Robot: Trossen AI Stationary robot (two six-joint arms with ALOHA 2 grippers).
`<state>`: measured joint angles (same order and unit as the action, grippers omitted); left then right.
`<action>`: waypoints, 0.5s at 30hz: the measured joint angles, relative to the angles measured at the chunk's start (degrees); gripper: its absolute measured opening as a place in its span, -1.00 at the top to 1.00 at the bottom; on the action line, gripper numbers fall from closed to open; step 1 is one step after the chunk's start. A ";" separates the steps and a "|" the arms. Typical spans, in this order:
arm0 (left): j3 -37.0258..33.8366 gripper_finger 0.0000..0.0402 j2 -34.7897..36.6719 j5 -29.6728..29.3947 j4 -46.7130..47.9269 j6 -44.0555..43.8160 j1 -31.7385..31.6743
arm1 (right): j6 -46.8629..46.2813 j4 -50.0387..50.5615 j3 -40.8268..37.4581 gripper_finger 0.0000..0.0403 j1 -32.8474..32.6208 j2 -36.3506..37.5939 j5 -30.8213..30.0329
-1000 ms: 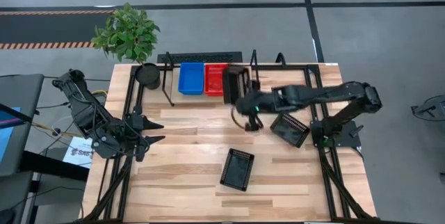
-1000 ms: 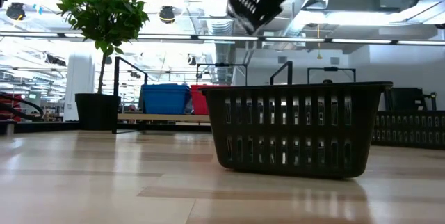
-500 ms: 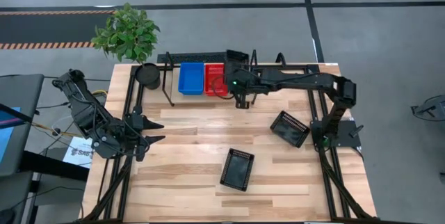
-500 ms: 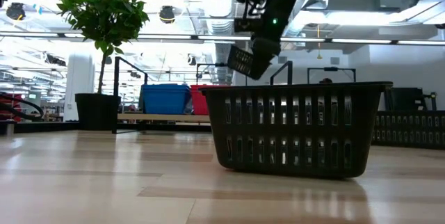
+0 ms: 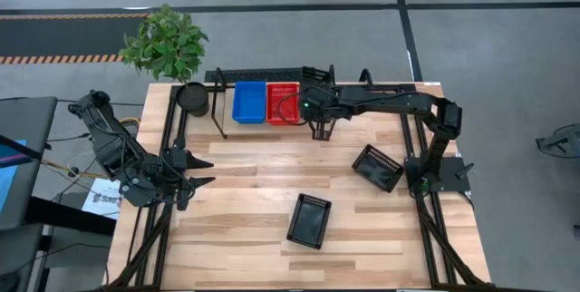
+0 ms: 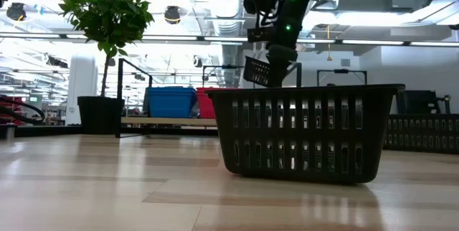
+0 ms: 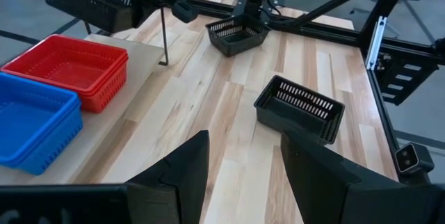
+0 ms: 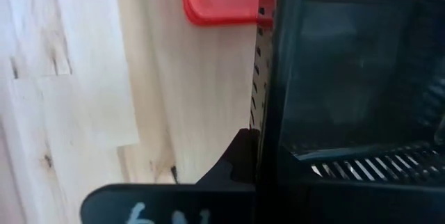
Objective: Stack baskets on shelf by color
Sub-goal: Put the top left black bin on the shelf
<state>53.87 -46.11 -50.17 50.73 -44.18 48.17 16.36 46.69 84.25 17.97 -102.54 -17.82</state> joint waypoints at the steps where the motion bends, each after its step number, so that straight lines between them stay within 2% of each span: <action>1: 0.00 0.17 0.02 0.04 0.01 0.00 0.01 | -0.10 0.50 0.00 0.98 0.08 0.00 0.06; 15: 0.00 0.17 0.00 0.37 0.05 0.42 -0.01 | -3.34 1.81 -2.14 0.98 0.63 0.00 1.61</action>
<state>53.87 -46.11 -49.80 50.78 -43.77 48.16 13.02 48.50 82.11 18.61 -102.54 -16.21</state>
